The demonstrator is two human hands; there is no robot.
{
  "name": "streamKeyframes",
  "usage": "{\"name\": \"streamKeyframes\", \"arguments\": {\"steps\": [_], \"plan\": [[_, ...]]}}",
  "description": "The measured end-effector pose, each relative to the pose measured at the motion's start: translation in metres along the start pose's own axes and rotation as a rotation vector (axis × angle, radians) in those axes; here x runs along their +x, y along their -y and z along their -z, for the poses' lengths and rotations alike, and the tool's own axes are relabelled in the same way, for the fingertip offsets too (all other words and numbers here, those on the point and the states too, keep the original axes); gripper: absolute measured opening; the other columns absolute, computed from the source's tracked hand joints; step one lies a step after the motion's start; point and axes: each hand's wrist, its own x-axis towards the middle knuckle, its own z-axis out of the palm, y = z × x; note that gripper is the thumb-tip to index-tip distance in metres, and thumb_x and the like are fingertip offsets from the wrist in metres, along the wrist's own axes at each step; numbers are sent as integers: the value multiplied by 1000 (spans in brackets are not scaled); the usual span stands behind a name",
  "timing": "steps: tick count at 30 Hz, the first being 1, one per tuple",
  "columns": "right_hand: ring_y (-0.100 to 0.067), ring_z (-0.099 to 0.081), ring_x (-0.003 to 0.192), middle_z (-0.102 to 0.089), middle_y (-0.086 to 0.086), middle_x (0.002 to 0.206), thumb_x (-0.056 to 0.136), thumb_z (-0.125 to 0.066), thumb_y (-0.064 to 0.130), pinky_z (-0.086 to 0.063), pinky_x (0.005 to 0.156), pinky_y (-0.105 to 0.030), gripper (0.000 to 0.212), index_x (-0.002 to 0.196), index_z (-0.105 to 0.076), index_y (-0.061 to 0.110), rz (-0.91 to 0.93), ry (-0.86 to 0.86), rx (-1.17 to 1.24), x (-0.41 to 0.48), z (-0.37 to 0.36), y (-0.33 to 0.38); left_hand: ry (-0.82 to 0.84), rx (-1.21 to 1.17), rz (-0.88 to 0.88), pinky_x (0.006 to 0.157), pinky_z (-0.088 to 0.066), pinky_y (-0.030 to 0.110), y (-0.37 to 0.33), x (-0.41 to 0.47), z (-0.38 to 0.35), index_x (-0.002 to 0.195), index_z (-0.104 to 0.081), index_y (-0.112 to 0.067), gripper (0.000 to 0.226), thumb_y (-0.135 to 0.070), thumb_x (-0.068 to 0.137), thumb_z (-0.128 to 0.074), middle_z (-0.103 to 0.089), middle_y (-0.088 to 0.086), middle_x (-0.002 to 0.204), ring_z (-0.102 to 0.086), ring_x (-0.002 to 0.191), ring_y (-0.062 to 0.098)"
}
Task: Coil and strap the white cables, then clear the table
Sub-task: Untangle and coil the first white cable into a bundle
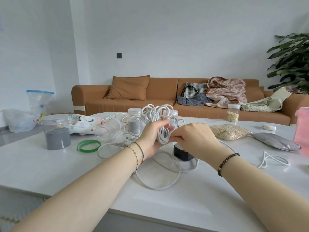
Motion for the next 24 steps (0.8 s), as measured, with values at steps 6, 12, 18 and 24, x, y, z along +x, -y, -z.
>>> {"name": "streamKeyframes", "arguments": {"steps": [6,12,18,24], "plan": [[-24,-54,71,-62,3,80,93,-53,56,-31,61,-30,26,87,-56,31,-141,-25,-96,-4,12,10,51,62,10,79,-60,44,4,2,1,86,-65,-13,10,-20,94,-67,-60,4,90,-71,97,23],[-24,-47,69,-46,6,72,101,-46,45,-23,50,-31,25,87,-46,23,-207,-59,-9,-2,1,3,44,12,11,78,-61,44,2,2,3,106,-67,-4,22,-22,94,-67,-69,16,118,-71,104,28],[-29,-64,88,-66,6,106,101,-49,20,-29,54,-29,20,119,-56,26,-133,-81,110,-2,-3,4,65,12,16,90,-58,49,2,2,4,115,-64,-5,26,-23,96,-63,-69,16,123,-70,101,29],[-22,-56,62,-54,5,59,74,-62,76,-32,52,-28,62,62,-45,18,-422,-223,165,-4,-1,-10,107,90,87,80,-58,33,1,-5,0,113,-61,-5,23,-23,100,-56,-75,13,100,-73,85,24]]}}
